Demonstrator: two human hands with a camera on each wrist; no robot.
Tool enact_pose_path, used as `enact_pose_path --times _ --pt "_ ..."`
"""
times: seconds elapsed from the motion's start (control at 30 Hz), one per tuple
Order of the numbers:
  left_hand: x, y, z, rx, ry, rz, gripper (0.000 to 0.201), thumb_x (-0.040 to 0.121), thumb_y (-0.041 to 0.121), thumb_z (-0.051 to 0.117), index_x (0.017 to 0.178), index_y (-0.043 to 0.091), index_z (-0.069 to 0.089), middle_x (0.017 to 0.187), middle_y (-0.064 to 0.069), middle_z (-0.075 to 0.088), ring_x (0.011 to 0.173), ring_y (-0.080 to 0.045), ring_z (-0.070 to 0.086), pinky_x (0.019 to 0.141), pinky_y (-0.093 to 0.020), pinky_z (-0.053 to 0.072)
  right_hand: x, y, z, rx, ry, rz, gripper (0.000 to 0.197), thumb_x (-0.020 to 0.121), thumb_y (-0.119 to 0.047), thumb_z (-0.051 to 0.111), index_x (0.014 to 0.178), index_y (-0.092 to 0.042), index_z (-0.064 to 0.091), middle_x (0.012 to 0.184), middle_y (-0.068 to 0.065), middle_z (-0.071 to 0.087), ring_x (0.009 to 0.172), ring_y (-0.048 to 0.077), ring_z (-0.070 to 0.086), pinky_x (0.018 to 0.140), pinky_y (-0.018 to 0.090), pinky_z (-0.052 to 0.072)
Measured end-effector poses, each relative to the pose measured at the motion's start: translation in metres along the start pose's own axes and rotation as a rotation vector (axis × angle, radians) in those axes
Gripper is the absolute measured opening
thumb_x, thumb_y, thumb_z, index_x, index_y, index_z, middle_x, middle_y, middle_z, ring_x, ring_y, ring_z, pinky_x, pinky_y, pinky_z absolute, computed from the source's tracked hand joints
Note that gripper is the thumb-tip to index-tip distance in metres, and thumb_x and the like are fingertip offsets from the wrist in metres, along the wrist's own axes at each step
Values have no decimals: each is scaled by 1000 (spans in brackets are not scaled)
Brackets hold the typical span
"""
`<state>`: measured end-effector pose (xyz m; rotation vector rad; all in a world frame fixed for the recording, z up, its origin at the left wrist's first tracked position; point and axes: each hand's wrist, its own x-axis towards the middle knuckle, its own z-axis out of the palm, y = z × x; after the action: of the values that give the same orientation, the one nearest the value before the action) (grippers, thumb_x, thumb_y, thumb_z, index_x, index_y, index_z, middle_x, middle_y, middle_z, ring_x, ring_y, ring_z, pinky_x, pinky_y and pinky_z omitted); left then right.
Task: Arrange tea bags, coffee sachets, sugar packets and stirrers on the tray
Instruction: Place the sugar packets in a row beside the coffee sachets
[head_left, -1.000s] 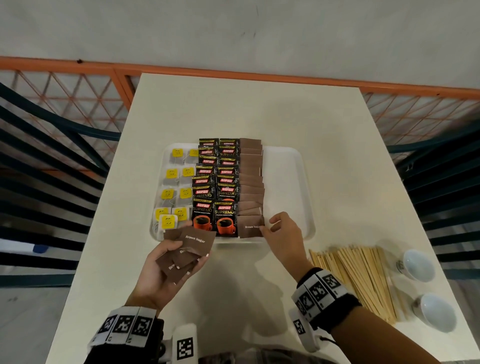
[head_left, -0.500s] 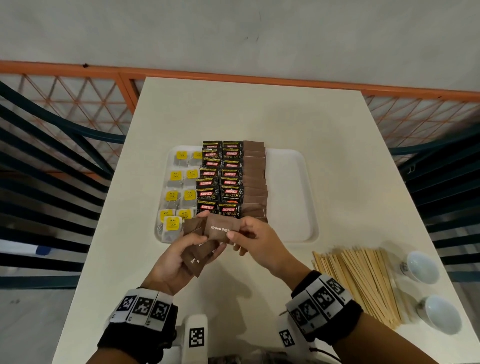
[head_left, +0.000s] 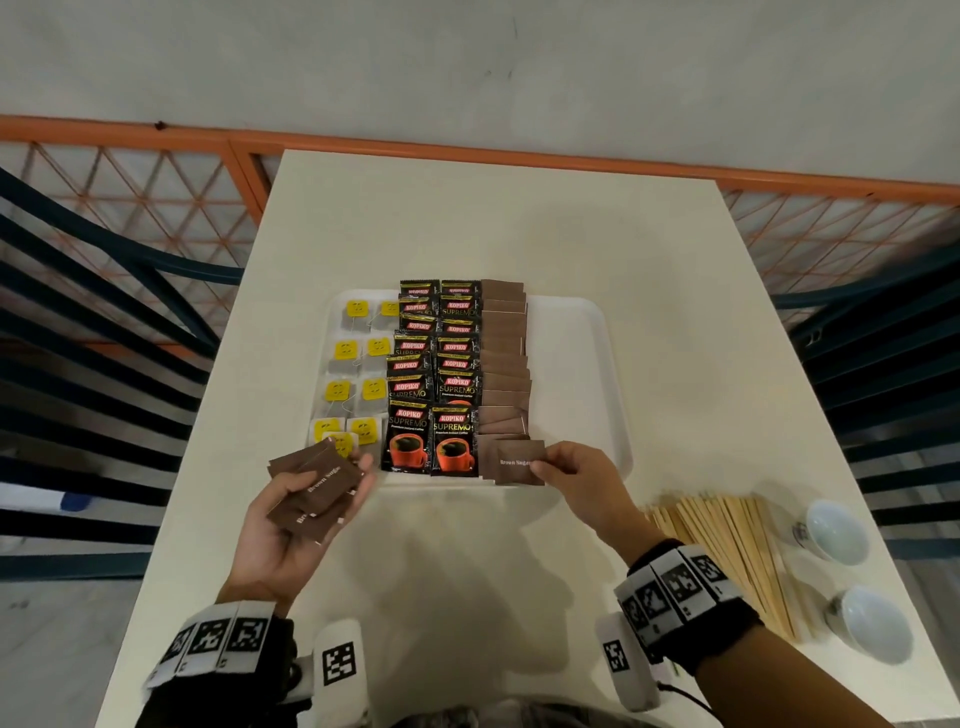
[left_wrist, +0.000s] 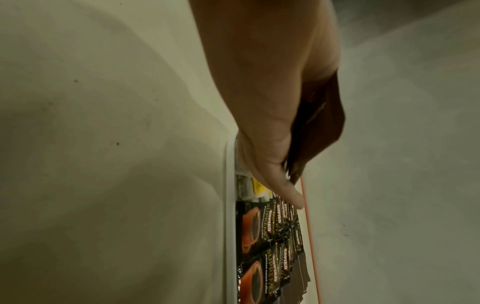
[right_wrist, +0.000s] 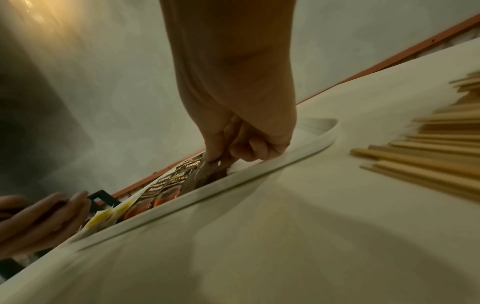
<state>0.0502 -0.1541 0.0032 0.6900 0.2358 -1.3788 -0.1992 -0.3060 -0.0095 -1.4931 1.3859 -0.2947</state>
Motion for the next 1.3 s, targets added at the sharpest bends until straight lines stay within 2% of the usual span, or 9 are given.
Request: enact_pose_path --times 0.23,0.37,0.43,0.5,0.7,0.8,1.0,1.13,1.3 --pt "1 -6 3 55 28 -10 81 37 2 83 114 7 56 114 -28 62 110 -42 59 80 -48 55 -1 -4 10 -150 108 -83 12 80 -18 70 82 -14 59 75 0 62 63 3 49 57 4 39" --pt "3 -14 8 116 4 -84 54 49 6 78 102 6 68 107 -23 66 100 -40 64 80 -44 55 -2 -5 13 -156 144 -86 20 79 -19 72 87 -13 55 73 1 58 64 11 49 55 12 36" --pt "2 -19 13 182 5 -119 29 70 8 63 98 6 69 102 -21 67 88 -34 68 74 -36 57 -4 -7 14 -184 173 -97 25 79 -24 71 92 -16 51 75 0 56 64 7 47 55 13 34" --pt "4 -24 20 256 8 -119 27 81 8 48 97 6 70 97 -19 68 81 -28 68 71 -31 57 -8 -13 17 -207 191 -164 23 82 -28 68 92 -18 50 79 -1 55 66 4 46 57 11 34" --pt "12 -36 41 518 -37 -75 43 76 3 58 117 14 60 102 -17 69 85 -26 69 78 -38 57 -25 -50 34 -42 -132 -251 13 86 -33 61 94 -23 60 84 -7 63 78 8 58 67 13 43" --pt "13 -40 49 601 -86 -90 38 78 4 62 116 11 62 110 -21 66 92 -30 68 84 -44 54 -24 -56 39 22 -207 -252 13 84 -26 65 96 -21 60 84 -8 63 79 7 58 69 13 45" --pt "17 -40 53 474 -78 -70 29 78 7 52 104 11 65 99 -14 72 81 -25 69 79 -43 55 -17 -56 32 282 -186 -104 9 84 -6 64 91 -7 59 79 11 66 58 10 61 54 15 50" --pt "19 -36 43 485 -43 -62 34 85 -5 37 107 7 60 86 -14 73 76 -23 70 86 -40 50 -9 -50 18 473 -121 13 7 85 -2 62 84 -8 59 71 5 63 55 10 59 53 19 49" --pt "19 -31 34 492 -5 -40 41 87 -8 33 116 9 57 97 -19 71 88 -26 70 90 -39 49 11 -41 -7 415 102 66 10 84 -9 64 79 -15 59 71 2 62 58 11 47 49 15 38"
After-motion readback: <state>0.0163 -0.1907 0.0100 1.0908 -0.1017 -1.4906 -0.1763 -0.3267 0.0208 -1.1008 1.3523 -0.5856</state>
